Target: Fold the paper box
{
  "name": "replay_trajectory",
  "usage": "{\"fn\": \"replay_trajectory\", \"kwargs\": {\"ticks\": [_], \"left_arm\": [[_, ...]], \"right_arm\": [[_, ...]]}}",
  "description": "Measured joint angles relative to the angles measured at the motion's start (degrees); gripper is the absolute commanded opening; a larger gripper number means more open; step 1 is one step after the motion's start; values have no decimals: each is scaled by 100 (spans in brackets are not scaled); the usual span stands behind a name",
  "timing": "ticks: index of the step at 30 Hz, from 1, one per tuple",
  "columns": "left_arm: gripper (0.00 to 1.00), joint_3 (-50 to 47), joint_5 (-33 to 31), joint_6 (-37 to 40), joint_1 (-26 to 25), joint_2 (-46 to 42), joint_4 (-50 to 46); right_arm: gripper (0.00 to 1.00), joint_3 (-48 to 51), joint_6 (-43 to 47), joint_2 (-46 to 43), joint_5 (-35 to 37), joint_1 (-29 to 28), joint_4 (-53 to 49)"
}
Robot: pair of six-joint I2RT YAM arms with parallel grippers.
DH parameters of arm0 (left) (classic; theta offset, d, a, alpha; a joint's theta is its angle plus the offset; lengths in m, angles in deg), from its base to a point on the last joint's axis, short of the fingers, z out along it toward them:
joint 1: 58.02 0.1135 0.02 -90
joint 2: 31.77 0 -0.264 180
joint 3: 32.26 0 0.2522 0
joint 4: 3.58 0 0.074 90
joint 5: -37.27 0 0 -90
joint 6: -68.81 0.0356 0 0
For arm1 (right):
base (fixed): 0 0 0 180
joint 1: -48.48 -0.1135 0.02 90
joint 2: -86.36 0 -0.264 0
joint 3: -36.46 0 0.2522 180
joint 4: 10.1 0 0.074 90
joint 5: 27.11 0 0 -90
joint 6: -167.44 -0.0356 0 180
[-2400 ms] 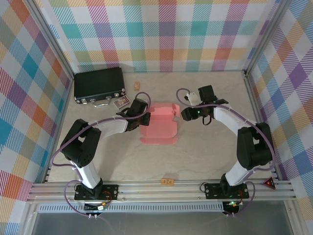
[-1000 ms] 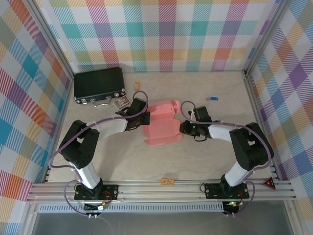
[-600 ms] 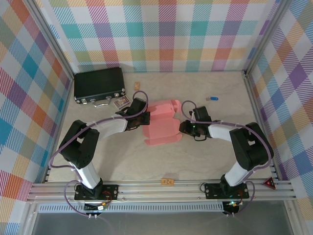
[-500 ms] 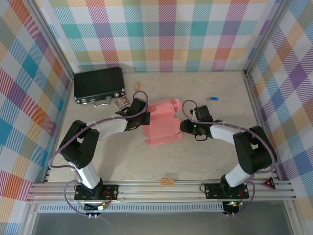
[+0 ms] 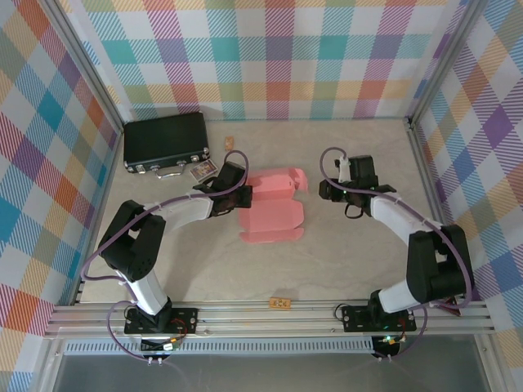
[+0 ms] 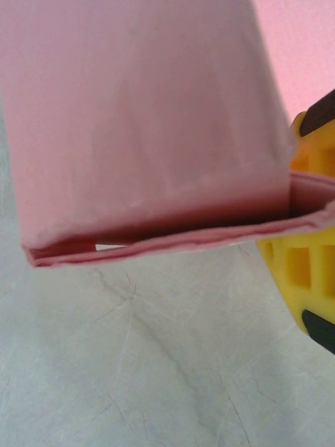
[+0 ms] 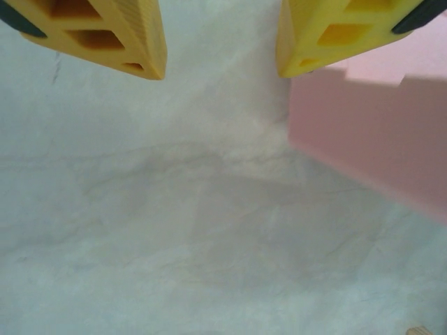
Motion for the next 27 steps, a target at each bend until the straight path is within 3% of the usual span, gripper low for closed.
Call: {"fn": "replay_trajectory", "kwargs": {"ticks": [6,13,27], "left_arm": [[0,0,168,28,0,0,4],[0,2,273,28,0,2,9],[1,103,321,26,0,2,20]], "right_arm": [[48,-380,951,667,-457,24,-7],[48,-695,1821,846,-1276,24,-129],[47,-1187,2291,1161,-2396,-160,-634]]}}
